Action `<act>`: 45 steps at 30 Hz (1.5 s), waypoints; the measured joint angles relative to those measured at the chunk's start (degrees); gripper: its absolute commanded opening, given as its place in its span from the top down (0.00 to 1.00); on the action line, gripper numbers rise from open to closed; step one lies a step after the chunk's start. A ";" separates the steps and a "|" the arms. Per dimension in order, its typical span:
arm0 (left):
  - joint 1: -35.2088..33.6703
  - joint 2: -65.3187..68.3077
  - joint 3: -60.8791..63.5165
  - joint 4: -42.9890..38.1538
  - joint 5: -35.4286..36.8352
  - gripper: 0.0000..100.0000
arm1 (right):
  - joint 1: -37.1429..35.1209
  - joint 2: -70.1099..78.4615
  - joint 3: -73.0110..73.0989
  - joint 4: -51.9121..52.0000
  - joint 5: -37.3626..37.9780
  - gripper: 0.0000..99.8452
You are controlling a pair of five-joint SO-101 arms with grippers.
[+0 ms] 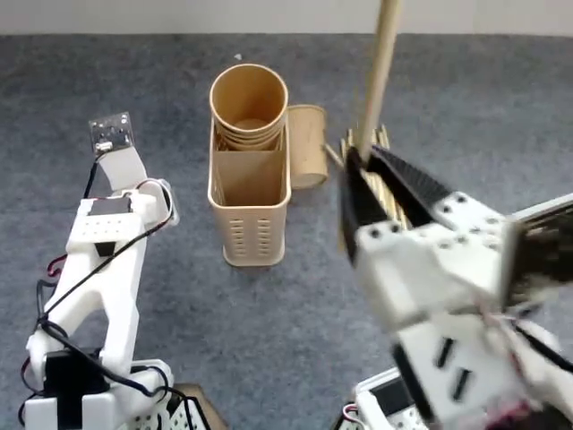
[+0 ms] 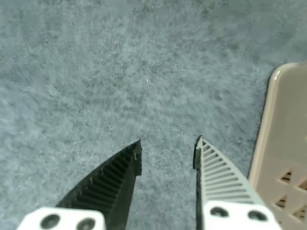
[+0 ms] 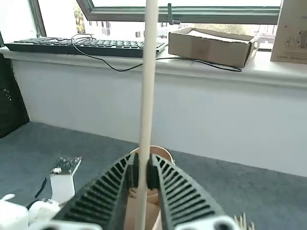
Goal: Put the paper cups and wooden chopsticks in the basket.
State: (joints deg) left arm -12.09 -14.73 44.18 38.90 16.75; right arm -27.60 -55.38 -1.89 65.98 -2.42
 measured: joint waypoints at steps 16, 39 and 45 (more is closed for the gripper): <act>1.58 0.00 0.70 -1.93 -4.66 0.80 | -8.09 9.58 39.74 -54.33 -0.18 0.98; 1.58 0.00 1.05 -2.11 -4.66 0.80 | 12.92 10.55 13.27 -3.08 11.25 0.80; 1.58 0.00 1.05 -2.11 -4.66 0.80 | 20.48 32.97 9.05 2.99 16.44 0.80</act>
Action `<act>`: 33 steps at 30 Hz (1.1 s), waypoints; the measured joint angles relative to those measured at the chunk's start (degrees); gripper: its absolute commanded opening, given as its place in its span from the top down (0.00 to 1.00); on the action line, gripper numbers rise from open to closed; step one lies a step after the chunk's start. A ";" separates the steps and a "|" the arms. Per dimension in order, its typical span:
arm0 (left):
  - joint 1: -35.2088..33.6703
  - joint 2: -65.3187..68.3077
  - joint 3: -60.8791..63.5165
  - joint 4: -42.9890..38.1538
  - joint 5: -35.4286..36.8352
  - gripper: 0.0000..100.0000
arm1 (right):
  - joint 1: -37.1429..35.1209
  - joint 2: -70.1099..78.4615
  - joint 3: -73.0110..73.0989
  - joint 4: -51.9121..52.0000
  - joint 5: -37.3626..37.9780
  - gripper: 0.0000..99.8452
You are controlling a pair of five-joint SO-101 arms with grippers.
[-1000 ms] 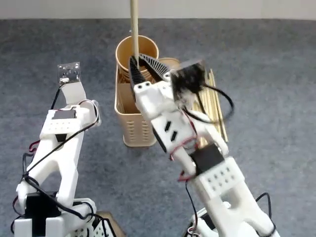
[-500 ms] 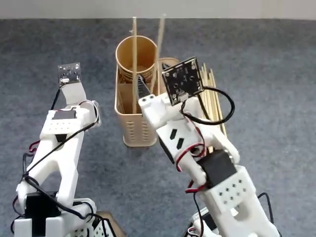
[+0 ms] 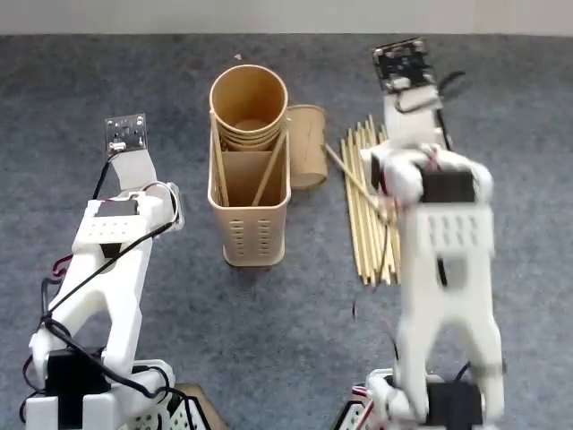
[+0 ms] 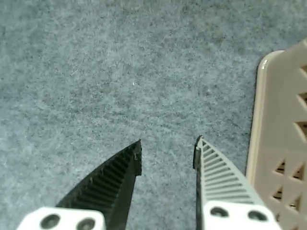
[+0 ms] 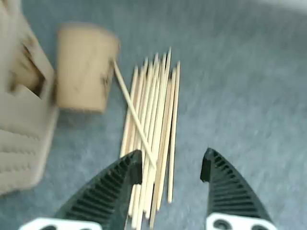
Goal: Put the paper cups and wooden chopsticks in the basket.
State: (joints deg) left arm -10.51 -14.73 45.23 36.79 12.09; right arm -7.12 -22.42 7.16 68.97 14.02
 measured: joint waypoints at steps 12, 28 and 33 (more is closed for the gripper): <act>0.00 0.00 0.00 0.00 0.00 0.80 | 2.81 35.60 -4.31 -13.80 0.53 0.80; 0.00 0.00 0.00 0.00 0.00 0.80 | 5.19 64.53 -33.58 -11.08 0.53 0.80; 0.09 0.00 0.00 0.00 0.00 0.80 | 8.62 66.29 -41.49 -6.07 0.00 0.80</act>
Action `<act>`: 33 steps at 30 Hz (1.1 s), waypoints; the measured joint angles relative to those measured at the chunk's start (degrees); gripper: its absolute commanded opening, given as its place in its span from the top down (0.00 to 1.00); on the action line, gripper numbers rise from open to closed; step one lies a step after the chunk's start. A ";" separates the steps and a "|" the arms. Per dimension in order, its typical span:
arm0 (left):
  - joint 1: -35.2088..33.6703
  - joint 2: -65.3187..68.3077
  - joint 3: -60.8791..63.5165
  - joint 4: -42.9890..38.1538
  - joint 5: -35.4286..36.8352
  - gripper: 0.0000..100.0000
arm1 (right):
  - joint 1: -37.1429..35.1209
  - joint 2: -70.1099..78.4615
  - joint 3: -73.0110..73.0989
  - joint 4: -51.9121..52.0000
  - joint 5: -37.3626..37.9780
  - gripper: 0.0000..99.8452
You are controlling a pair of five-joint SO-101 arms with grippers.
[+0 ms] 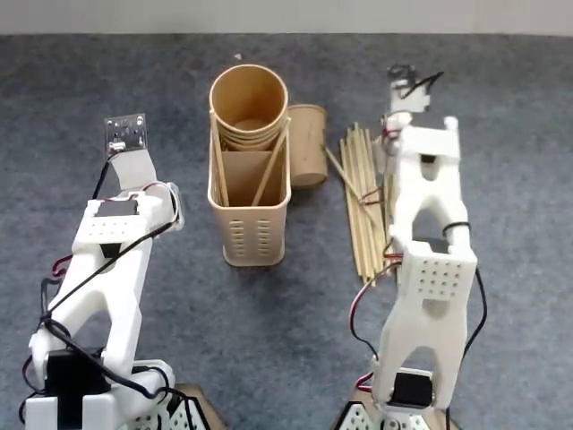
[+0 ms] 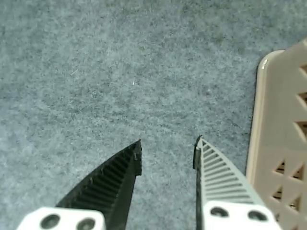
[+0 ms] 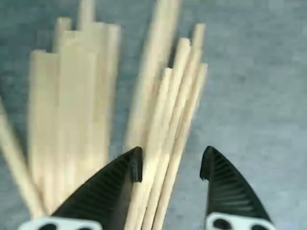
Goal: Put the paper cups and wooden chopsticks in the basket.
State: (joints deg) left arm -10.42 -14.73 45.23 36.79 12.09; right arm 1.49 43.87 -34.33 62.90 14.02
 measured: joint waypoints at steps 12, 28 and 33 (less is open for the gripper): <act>1.14 0.00 0.18 0.00 -0.18 0.80 | 2.81 5.54 -10.37 5.27 -0.70 0.80; 1.14 0.00 0.18 0.00 -0.18 0.80 | 5.71 11.52 -21.54 12.13 -0.79 1.00; 1.14 0.00 0.18 0.00 -0.18 0.80 | 3.78 11.52 -34.29 19.16 -1.32 1.00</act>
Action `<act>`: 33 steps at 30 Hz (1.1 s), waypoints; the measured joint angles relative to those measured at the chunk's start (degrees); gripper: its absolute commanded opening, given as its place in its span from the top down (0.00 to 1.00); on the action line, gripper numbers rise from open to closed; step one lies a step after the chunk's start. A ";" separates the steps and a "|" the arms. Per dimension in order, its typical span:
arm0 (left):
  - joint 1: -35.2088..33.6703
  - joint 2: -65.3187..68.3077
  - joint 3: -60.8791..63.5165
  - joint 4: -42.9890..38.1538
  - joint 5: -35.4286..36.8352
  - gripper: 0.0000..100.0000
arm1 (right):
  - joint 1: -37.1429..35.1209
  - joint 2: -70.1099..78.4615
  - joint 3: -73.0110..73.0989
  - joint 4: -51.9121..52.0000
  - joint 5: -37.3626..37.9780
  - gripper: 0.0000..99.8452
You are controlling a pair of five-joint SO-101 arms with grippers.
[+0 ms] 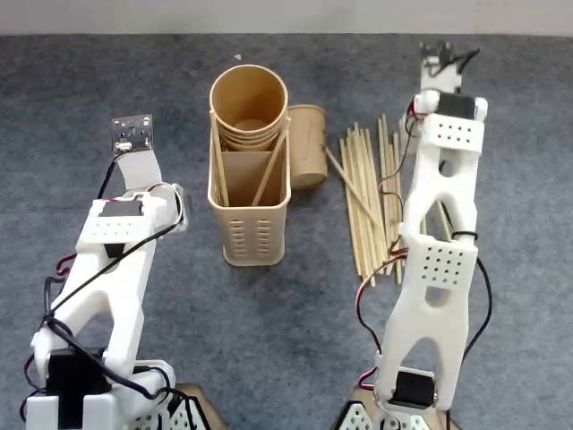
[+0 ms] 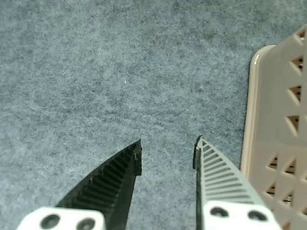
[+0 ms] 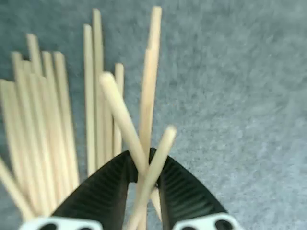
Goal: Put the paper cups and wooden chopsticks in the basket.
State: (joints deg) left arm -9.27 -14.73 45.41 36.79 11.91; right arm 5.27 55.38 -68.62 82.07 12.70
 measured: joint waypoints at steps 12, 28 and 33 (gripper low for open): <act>0.00 0.00 0.00 0.00 0.00 0.80 | -6.51 0.18 -25.85 10.64 -2.73 1.00; 0.35 0.00 0.00 0.00 0.00 0.80 | -16.53 -23.65 -26.02 6.68 -7.74 1.00; 0.35 0.00 0.00 0.00 0.00 0.80 | -25.23 -29.27 -26.20 1.67 -8.00 1.00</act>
State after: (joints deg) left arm -8.92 -14.73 45.41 36.79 11.91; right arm -19.96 26.11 -94.81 83.74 4.70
